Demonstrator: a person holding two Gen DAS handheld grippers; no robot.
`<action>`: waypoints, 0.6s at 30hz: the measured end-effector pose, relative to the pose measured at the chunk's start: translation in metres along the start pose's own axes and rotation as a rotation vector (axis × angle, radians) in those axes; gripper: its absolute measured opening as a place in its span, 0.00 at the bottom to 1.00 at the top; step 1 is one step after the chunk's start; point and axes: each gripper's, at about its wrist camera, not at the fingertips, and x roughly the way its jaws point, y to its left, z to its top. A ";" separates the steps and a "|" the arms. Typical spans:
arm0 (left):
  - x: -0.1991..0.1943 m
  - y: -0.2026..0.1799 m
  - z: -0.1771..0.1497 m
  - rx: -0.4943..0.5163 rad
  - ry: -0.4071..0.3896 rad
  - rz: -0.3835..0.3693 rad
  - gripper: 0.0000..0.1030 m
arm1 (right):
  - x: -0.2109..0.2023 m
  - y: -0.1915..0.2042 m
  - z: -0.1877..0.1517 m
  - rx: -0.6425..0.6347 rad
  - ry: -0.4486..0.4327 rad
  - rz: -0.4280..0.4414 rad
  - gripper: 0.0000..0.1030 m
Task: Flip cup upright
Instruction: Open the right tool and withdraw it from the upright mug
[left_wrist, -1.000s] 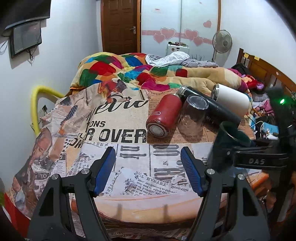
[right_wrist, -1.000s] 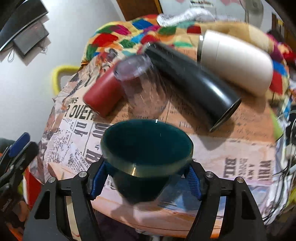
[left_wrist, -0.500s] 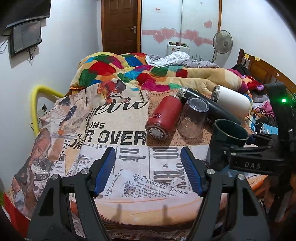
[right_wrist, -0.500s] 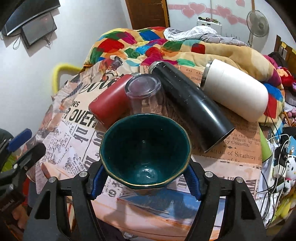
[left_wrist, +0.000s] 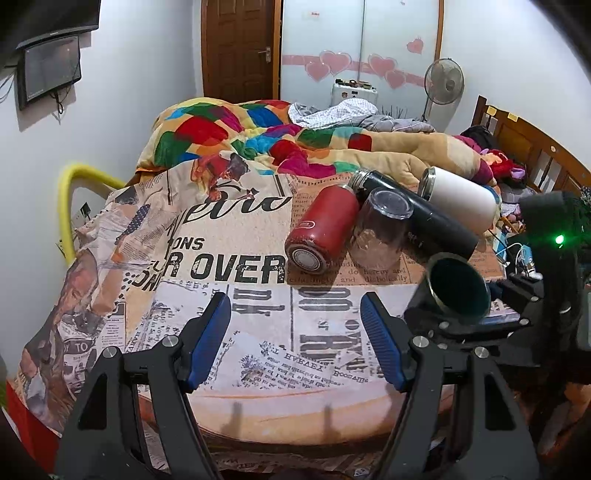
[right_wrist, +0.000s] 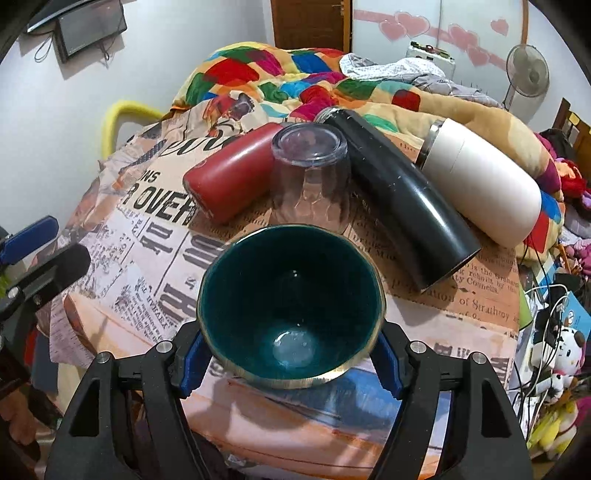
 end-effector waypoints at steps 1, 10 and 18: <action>-0.003 -0.001 0.000 -0.001 -0.004 -0.001 0.70 | 0.000 0.000 -0.002 -0.002 0.011 0.012 0.74; -0.046 -0.010 0.006 -0.007 -0.062 -0.019 0.70 | -0.036 0.001 -0.016 -0.012 -0.024 0.009 0.75; -0.136 -0.030 0.021 -0.015 -0.256 -0.080 0.70 | -0.160 -0.015 -0.024 0.031 -0.306 0.003 0.75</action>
